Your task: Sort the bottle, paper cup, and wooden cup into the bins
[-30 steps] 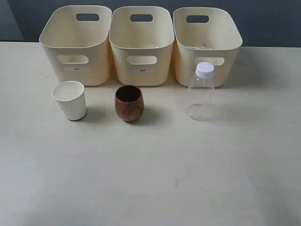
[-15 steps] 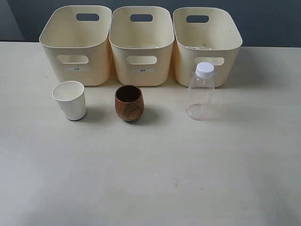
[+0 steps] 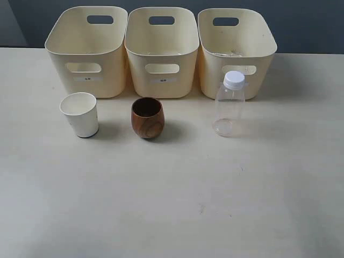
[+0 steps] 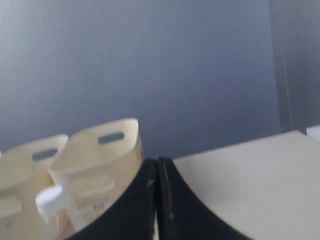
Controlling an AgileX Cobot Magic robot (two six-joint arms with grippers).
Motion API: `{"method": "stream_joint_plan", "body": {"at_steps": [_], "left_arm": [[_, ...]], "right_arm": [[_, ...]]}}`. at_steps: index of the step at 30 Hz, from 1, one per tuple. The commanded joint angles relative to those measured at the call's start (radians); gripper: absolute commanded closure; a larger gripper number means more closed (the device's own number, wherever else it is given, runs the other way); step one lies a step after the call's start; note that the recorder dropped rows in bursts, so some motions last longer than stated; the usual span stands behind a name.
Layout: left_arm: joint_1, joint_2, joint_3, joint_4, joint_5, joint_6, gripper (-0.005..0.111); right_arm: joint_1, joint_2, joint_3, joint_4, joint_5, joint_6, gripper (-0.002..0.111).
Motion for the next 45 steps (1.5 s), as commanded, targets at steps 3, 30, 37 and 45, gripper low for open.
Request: {"method": "stream_joint_plan", "body": {"at_steps": [3,30,37,45], "left_arm": [[-0.003,-0.005,0.001,0.000,-0.005,-0.002,0.107],[-0.003,-0.005,0.001,0.000,-0.007,-0.002,0.107],[-0.003,-0.005,0.001,0.000,-0.005,-0.002,0.107],[-0.003,-0.005,0.001,0.000,-0.005,-0.002,0.107]], "right_arm": [[-0.004,-0.006,0.001,0.056,-0.239,0.000,0.108],[-0.004,-0.006,0.001,0.075,-0.100,0.377,0.108],[-0.004,-0.006,0.001,0.143,-0.050,0.377,0.108],[-0.004,-0.006,0.001,0.205,0.058,0.377,0.108]]}}
